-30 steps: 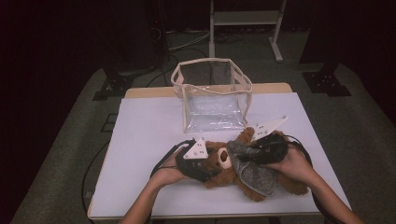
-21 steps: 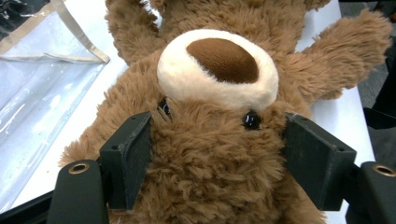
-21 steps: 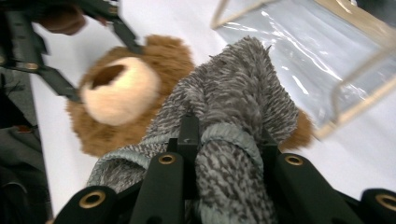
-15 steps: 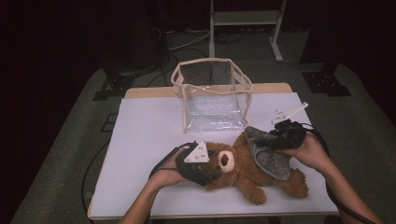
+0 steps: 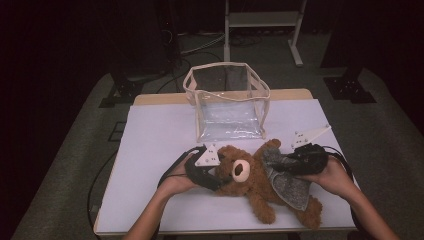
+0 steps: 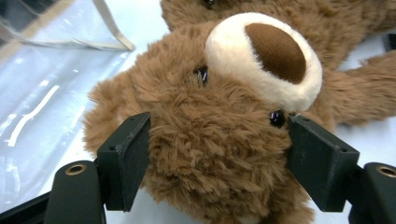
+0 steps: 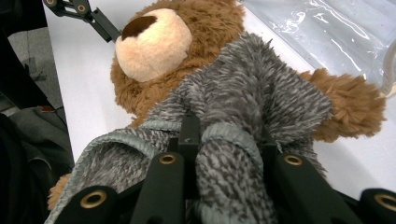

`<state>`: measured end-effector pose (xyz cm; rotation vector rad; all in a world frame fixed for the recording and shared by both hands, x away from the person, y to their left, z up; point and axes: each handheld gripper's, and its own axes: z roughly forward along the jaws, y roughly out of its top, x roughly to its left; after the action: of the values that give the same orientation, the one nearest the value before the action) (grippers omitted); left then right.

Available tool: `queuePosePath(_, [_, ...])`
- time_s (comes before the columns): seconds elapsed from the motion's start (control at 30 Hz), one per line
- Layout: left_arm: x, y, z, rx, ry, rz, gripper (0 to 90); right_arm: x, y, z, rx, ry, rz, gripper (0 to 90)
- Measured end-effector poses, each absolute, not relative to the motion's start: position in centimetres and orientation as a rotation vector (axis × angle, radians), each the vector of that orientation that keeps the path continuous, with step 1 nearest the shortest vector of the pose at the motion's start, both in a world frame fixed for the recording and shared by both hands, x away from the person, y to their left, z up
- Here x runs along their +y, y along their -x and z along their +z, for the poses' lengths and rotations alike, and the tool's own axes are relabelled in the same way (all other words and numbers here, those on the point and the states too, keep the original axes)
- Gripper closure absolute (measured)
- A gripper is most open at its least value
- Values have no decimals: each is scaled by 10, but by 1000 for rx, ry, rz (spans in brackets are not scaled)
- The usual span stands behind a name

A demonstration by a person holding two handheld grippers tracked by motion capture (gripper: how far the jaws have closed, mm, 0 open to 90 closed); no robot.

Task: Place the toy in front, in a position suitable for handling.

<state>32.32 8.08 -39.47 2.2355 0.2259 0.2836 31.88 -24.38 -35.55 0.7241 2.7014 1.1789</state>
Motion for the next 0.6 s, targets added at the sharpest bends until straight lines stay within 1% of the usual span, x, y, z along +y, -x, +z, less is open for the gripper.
queuePosePath(0.17, [82,-320,-382,199,-2170,233,259,-244,-311,-362,2686,-717,1221,724])
queuePosePath(0.27, [78,-319,-379,172,-2169,213,257,-242,-303,-364,2694,-693,1233,723])
queuePosePath(0.3, [74,-319,-381,151,-2187,173,257,-242,-300,-363,2697,-683,1235,722])
queuePosePath(0.4, [73,-317,-384,152,-2186,147,260,-243,-295,-358,2683,-664,1227,721])
queuePosePath(0.5, [72,-315,-387,146,-2204,146,261,-244,-300,-350,2658,-663,1209,721])
queuePosePath(0.6, [71,-313,-386,137,-2211,147,263,-242,-313,-345,2638,-684,1203,720])
